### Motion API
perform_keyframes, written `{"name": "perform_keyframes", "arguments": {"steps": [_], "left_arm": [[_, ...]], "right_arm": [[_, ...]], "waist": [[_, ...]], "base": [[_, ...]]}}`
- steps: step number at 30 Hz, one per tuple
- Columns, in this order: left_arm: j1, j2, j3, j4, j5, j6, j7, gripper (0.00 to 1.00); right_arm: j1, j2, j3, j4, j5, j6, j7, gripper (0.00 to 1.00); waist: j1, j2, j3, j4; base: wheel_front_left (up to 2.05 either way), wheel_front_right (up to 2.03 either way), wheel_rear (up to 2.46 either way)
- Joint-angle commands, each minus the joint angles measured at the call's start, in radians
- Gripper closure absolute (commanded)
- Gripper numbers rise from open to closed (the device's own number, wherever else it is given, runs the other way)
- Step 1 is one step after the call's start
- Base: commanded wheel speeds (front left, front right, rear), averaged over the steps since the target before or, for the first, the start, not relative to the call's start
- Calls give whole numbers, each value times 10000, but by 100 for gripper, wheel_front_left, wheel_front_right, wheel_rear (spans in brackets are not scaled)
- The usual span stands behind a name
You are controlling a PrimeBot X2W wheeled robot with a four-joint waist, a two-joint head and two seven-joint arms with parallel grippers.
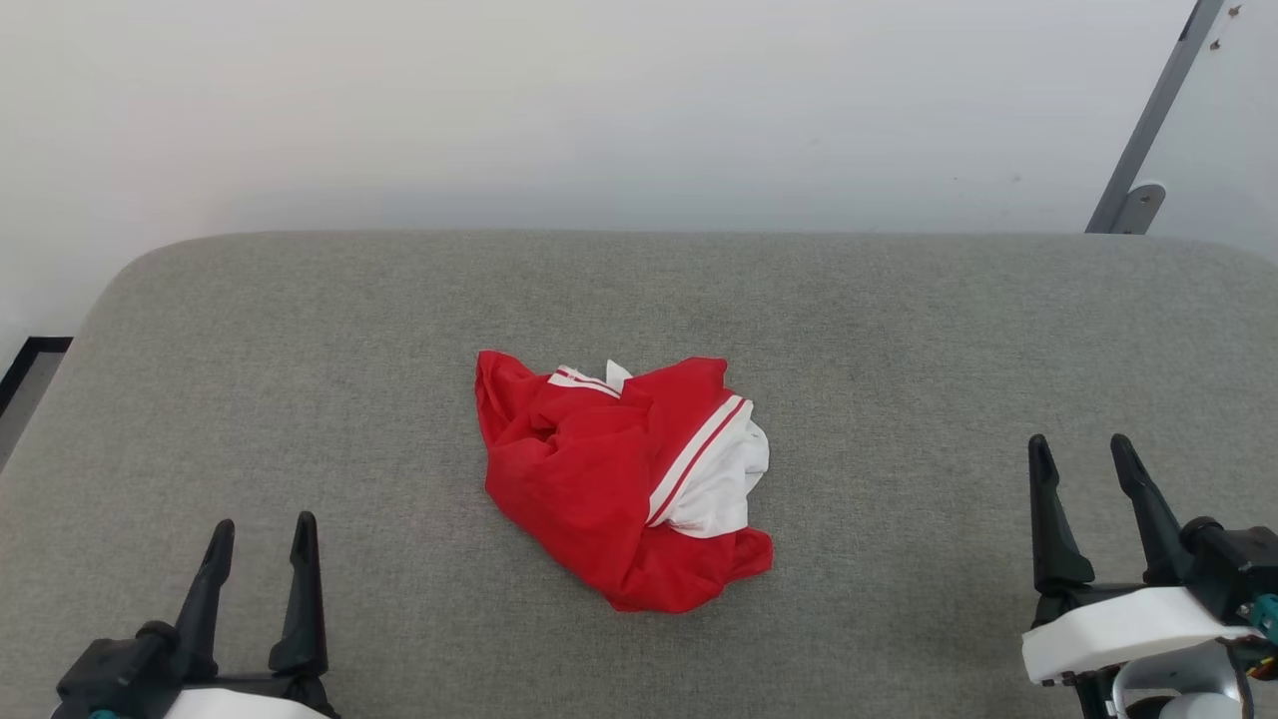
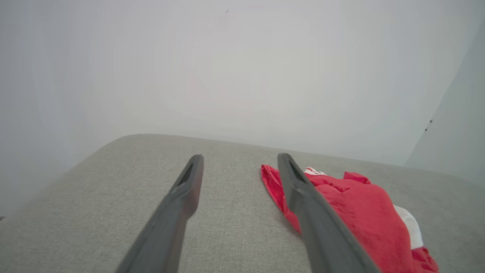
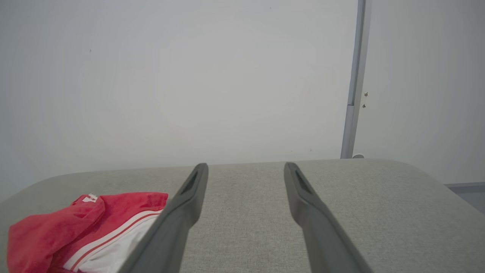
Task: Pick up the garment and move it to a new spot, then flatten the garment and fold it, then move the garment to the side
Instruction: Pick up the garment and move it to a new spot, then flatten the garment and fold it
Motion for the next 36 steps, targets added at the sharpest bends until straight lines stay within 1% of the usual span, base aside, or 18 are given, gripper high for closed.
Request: {"name": "perform_keyframes", "arguments": {"steps": [1, 7, 11, 14, 21, 27, 33, 36], "left_arm": [[-125, -48, 19, 42, 99, -54, -51, 0], [-180, -132, -50, 161, 177, -97, -51, 0], [-236, -171, -121, 202, 227, -114, -51, 0], [-324, -182, -191, 251, 209, -120, -51, 0], [-606, -200, -533, 399, 64, -136, -51, 0], [-1032, -139, -1000, 469, -150, -122, -51, 0], [-1554, -152, -1530, 571, -313, -124, -50, 0], [-1826, -207, -1744, 652, -383, -123, -51, 0]], "right_arm": [[80, 36, 15, 11, 55, 1, 49, 0], [-50, -118, 382, 99, 145, 1, 364, 0], [-282, -309, 715, 247, 120, 1, 786, 0], [-598, -474, 1113, 507, 200, 1, 1382, 0], [-1560, -1080, 2239, 1374, 755, 1, 2839, 0], [-2369, -1502, 2805, 2099, 1193, 1, 4116, 0], [-3183, -1925, 3287, 2955, 1297, 1, 5365, 0], [-3590, -2031, 3540, 3418, 1357, 1, 6076, 0]], "waist": [[0, -1, 5, 19], [0, -1, 28, 146], [0, -1, 55, 297], [0, -1, 85, 509], [0, -1, 324, 1240], [0, -1, 710, 2015], [0, -1, 1233, 2739], [0, -1, 1505, 3047]], "base": [[0, 0, 0], [0, 0, 0], [0, 0, 0], [0, 0, 0], [0, 0, 0], [0, 0, 0], [0, 0, 0], [0, 0, 0]]}}
